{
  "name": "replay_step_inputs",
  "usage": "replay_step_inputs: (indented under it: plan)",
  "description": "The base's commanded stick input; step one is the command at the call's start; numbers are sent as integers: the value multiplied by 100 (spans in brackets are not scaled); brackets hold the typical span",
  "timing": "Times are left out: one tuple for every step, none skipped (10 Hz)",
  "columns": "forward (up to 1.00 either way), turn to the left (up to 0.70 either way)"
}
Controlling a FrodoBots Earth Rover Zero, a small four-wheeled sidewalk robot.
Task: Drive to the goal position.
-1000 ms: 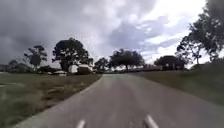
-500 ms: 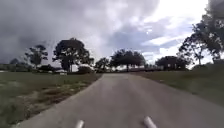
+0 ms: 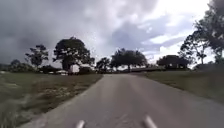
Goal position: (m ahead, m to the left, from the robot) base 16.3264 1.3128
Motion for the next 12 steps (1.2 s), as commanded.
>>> replay_step_inputs:
  plan:
    - [70,-29]
    - [70,-34]
    - [70,-26]
    - [70,-14]
    - [70,-5]
    - [70,-4]
    - [70,-3]
    - [70,-2]
    - [70,-1]
    - [70,0]
    - [70,0]
    - [70,0]
